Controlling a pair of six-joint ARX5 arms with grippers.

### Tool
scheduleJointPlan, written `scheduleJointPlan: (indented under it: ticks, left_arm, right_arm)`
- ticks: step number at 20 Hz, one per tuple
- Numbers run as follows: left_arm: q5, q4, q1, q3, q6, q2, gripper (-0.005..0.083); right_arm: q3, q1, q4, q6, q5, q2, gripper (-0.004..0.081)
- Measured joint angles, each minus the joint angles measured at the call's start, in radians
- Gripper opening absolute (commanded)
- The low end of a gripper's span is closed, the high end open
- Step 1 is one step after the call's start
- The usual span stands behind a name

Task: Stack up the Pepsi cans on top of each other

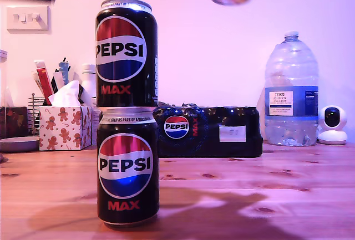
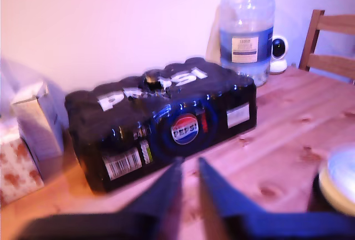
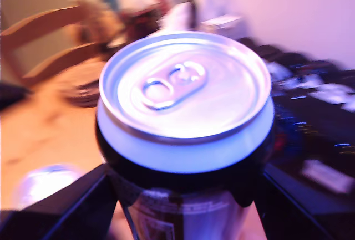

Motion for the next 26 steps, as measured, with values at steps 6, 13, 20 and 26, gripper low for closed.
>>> scheduleJointPlan:
  ticks: [6,13,20,26]
  left_arm:
    - [-0.003,0.042,0.0,-0.14,-0.07,-0.109,-0.0016]
    - [-0.003,0.048,0.0,-0.214,-0.125,-0.142,-0.0016]
    - [-0.002,0.061,0.0,-0.222,-0.126,-0.143,-0.0016]
    - [-0.002,0.063,0.0,-0.222,-0.126,-0.143,-0.0016]
  right_arm:
    - [0.017,0.112,-0.013,0.003,-0.015,0.0,0.0367]
    - [0.022,0.199,0.015,0.003,-0.019,0.024,0.0367]
    - [0.025,0.243,0.113,0.002,-0.02,0.125,0.0367]
    - [0.064,0.256,0.129,0.001,-0.037,0.181,0.0367]
